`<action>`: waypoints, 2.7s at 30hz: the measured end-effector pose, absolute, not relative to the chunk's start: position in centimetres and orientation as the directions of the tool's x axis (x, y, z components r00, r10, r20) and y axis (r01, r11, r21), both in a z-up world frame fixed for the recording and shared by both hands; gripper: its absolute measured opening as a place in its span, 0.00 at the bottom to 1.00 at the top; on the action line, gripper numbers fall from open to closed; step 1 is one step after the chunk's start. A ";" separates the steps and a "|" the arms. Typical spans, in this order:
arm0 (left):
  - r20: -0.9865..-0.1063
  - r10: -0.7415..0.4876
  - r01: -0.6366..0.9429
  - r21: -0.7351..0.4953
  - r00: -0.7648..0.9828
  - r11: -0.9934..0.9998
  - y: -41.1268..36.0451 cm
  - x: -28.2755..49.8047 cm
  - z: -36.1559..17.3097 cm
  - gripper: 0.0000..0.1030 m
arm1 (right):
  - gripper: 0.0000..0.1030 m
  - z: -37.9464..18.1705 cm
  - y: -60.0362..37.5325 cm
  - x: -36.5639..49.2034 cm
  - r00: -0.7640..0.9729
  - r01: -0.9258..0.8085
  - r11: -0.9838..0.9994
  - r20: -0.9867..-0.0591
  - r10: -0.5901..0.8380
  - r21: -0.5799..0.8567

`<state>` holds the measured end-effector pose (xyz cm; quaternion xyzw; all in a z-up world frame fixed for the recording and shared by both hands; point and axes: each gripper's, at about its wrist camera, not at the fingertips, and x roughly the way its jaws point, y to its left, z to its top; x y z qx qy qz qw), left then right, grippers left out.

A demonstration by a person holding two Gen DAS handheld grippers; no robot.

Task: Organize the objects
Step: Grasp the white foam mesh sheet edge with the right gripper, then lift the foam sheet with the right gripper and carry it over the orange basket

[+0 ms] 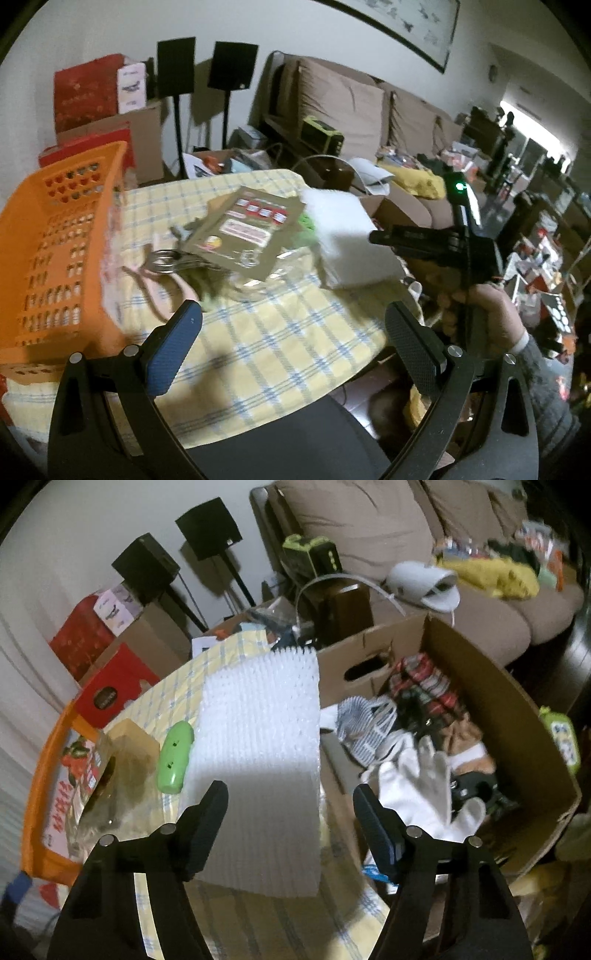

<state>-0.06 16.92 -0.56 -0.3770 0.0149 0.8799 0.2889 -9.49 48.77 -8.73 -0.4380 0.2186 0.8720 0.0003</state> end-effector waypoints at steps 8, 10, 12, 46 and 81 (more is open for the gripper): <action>-0.698 0.531 -0.552 -0.230 -0.481 -0.801 19.2 -0.8 -1.9 0.96 | 0.25 -9.1 48.1 -10.0 -0.598 -0.161 -0.916 -0.775 -0.204 0.366; -0.705 0.533 -0.555 -0.234 -0.469 -0.798 19.6 -1.0 -2.1 0.96 | 0.17 -8.4 47.7 -9.7 -0.604 -0.150 -0.934 -0.778 -0.173 0.324; -0.708 0.541 -0.561 -0.245 -0.453 -0.791 19.9 -1.2 -2.4 0.96 | 0.14 -7.6 47.5 -9.3 -0.612 -0.135 -0.946 -0.776 -0.155 0.296; -0.359 0.890 -0.524 -0.719 -0.282 -0.456 13.7 -4.0 -0.8 0.97 | 0.12 8.6 40.1 0.8 -0.667 0.265 -0.847 -0.547 -0.507 0.461; -0.483 0.691 -0.392 -0.583 -0.538 -0.712 0.0 -5.7 4.5 0.03 | 0.12 7.3 24.8 -6.4 -0.583 0.409 -0.825 -0.584 -0.565 0.390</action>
